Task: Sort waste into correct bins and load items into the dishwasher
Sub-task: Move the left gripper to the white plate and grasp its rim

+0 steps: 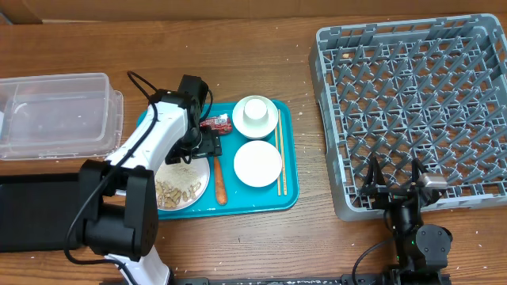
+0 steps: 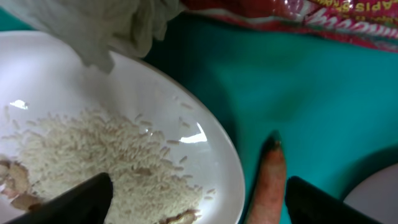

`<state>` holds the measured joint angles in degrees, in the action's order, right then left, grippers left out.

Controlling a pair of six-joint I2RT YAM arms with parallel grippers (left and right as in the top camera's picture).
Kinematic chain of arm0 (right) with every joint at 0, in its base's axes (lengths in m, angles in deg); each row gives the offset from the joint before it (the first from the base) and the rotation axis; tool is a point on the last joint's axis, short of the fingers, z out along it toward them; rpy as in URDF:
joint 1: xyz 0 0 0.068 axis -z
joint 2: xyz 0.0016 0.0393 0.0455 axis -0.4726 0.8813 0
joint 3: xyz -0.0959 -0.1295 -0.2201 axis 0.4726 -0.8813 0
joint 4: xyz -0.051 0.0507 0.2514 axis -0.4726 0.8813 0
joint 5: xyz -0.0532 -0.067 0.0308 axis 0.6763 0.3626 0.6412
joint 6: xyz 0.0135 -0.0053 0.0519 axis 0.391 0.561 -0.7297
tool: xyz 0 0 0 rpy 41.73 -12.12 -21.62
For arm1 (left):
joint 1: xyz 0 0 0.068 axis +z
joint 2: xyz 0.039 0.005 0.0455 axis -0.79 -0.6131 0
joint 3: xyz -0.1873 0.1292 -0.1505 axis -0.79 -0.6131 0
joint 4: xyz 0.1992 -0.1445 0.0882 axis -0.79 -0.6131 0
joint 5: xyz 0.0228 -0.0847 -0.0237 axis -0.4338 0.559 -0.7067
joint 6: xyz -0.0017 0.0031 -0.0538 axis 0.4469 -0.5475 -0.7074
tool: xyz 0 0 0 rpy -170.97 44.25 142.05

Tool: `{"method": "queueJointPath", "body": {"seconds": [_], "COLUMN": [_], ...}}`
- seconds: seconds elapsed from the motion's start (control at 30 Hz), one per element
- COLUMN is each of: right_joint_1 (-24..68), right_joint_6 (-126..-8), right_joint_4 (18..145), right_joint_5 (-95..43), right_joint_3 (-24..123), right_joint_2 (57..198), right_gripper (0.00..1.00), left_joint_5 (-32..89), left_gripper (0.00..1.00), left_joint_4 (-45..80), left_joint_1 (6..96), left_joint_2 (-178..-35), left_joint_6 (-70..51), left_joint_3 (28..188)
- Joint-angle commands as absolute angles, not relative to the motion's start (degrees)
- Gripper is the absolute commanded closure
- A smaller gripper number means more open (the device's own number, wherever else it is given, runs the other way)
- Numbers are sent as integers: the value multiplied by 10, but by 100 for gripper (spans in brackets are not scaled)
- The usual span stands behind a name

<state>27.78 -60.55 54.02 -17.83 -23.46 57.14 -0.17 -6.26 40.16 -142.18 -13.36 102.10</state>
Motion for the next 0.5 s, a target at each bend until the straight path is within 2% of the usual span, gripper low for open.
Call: {"method": "queueJointPath", "body": {"seconds": [0.0,0.13,0.17,0.47], "right_joint_1": [275,275,275,275], "right_joint_6": [-603,-603,-603,-603], "right_joint_4": [537,537,537,537], "right_joint_5": [-182,-182,-182,-182], "right_joint_3": [-241,-241,-241,-241], "right_joint_2": [567,567,567,567], "right_gripper": [0,0,0,0], "left_joint_5": [-10,-9,-9,-12], "left_gripper": [18,24,28,34], "left_joint_4": [-44,-35,-35,-10], "left_joint_1": [397,397,397,361], "left_joint_2": [-1435,-1439,-1442,-1442], "left_joint_6": [-132,-145,-152,-182], "left_joint_3": [1033,1032,1032,1023]}}
